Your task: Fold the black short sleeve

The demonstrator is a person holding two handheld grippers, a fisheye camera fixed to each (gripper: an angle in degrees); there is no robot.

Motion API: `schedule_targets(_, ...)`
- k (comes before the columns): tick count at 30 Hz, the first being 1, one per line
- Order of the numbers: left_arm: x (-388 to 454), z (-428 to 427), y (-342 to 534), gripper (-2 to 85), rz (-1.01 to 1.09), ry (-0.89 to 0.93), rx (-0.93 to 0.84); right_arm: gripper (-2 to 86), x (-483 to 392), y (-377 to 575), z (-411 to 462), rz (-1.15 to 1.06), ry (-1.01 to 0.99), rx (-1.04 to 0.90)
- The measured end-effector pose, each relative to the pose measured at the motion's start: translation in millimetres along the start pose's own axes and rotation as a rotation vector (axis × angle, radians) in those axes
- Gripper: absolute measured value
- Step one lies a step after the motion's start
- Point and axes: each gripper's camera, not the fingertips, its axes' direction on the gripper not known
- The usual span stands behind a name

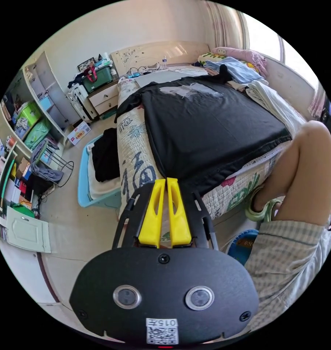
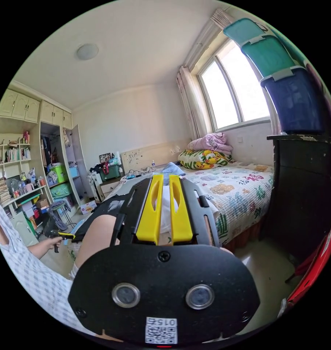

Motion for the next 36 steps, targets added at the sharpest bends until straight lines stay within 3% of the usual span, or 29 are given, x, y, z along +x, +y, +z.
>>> schedule_targets(7, -44.2, 11.7, 12.7, 0.2, -0.216, 0.172, 0.022, 0.8, 23.8, -4.0, -33.8, 0.017, -0.008, 0.079)
schedule_targets(15, -49.0, 22.7, 10.8, 0.0, -0.243, 0.139, 0.000, 0.6, 37.2, -7.5, -61.1, -0.016, 0.003, 0.121)
schedule_targets(24, -60.3, 40.4, 16.5, -0.1, -0.250, 0.153, 0.037, 0.6, -10.1, 15.7, -31.1, -0.058, 0.050, 0.126)
schedule_targets(30, -74.3, 55.9, 22.4, 0.1, -0.318, 0.209, 0.073, 3.1, -56.9, 6.3, 86.2, -0.094, -0.093, 0.064)
schedule_targets(36, -83.0, 71.4, 23.5, 0.5, -0.344, 0.239, 0.102, 5.4, -123.4, 23.1, 318.1, -0.190, -0.221, -0.105)
